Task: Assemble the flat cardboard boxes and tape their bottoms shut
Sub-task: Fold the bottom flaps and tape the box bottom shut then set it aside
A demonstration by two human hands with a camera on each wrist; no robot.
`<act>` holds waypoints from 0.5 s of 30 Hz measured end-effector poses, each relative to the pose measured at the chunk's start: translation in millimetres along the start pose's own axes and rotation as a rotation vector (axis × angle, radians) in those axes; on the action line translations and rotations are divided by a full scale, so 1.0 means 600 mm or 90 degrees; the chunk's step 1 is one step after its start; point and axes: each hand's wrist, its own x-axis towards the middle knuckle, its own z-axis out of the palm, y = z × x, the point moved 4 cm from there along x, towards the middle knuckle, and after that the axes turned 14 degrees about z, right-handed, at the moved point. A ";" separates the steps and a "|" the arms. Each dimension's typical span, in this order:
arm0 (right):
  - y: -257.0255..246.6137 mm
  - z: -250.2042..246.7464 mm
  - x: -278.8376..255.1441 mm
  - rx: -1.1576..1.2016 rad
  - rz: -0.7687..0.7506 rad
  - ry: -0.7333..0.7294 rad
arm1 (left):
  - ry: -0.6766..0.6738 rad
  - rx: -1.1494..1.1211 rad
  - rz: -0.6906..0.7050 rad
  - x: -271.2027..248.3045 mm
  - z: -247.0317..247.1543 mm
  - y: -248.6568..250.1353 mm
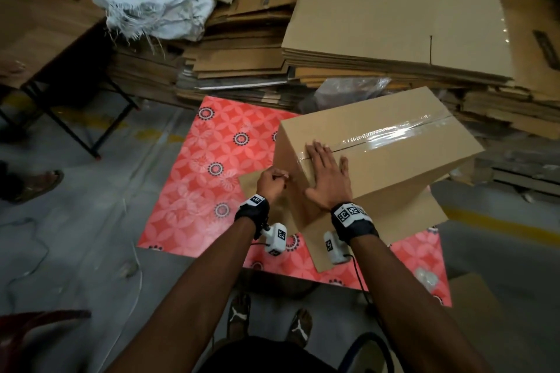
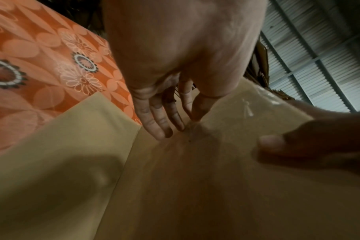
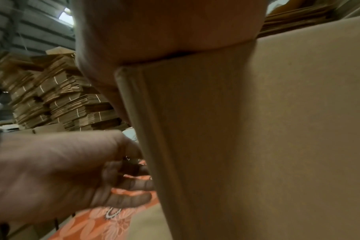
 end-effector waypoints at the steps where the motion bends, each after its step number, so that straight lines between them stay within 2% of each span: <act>1: 0.002 0.002 0.000 0.000 -0.001 -0.001 | 0.001 -0.009 -0.012 0.002 0.000 -0.004; 7: 0.004 0.005 0.006 0.001 -0.002 0.006 | 0.040 -0.075 -0.055 0.013 0.011 -0.015; 15: -0.001 0.003 0.007 0.014 0.000 0.006 | 0.090 -0.060 -0.010 0.008 0.017 -0.025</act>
